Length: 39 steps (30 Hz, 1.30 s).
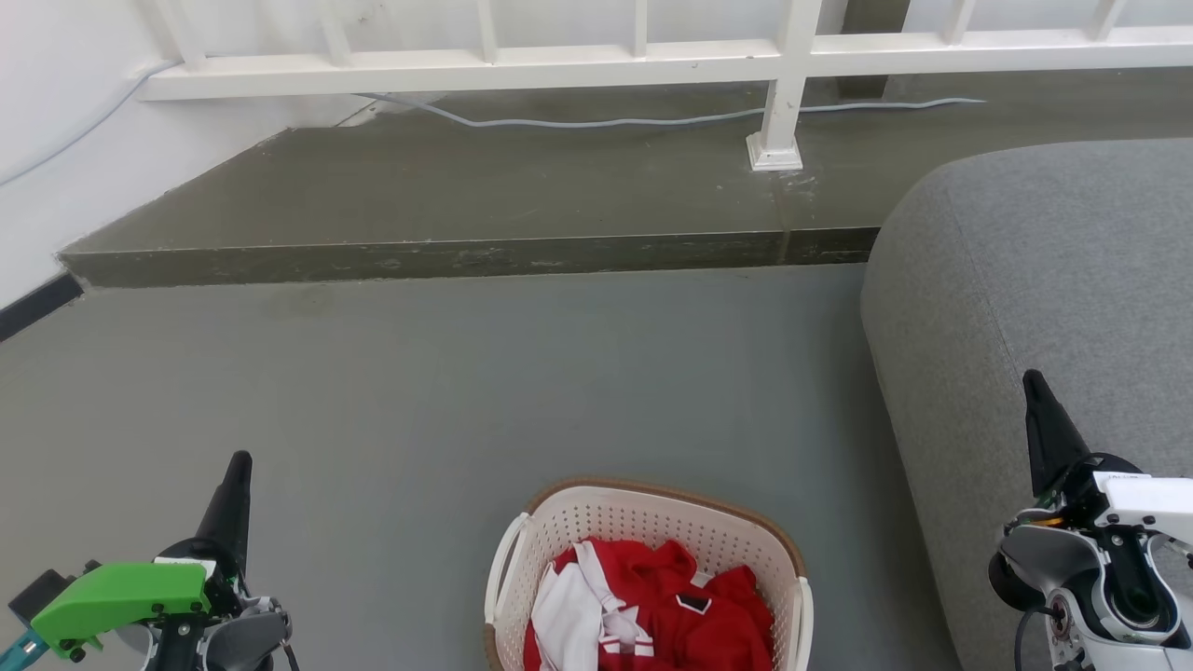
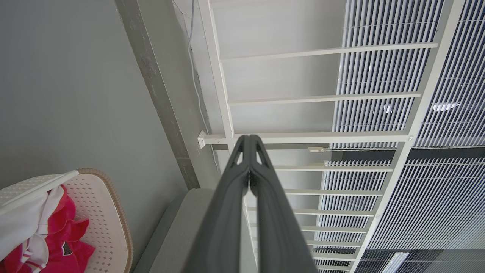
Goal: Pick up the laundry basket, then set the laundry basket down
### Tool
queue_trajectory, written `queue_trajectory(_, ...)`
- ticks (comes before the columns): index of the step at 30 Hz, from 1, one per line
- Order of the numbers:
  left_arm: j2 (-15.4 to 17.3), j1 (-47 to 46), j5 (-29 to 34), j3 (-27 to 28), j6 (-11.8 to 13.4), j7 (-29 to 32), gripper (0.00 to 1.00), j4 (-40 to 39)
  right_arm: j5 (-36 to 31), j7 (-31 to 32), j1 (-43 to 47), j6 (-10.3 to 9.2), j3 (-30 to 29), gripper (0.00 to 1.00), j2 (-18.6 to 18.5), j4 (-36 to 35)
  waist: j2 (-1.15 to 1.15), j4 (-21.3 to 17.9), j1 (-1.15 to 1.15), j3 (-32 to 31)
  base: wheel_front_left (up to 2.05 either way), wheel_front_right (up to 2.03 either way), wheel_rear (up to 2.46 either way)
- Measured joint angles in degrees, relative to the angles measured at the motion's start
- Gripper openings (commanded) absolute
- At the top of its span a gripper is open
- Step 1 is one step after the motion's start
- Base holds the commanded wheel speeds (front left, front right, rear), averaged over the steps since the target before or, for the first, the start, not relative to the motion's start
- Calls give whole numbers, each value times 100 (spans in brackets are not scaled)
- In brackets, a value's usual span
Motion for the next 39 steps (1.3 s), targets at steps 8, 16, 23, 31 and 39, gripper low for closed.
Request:
queue_trajectory(8,-4,0,0,4,0,1,0,0,0,0,0,-1,-3,0,1,0,0,0,0,0,0,0,0)
queue_trajectory(16,-11,0,0,8,0,1,0,0,0,0,0,-1,-8,0,1,0,0,0,0,0,0,0,0)
queue_trajectory(23,-96,127,-1,-18,7,0,0,209,3,-5,150,-5,5,0,80,199,0,0,0,0,0,0,0)
queue_trajectory(31,-183,290,-1,-75,7,-66,100,318,4,-8,331,-8,44,100,167,279,0,0,0,3,0,0,0)
queue_trajectory(39,-183,289,102,-145,7,-207,100,227,1,-46,331,-8,105,100,167,179,0,-1,0,11,0,0,0)
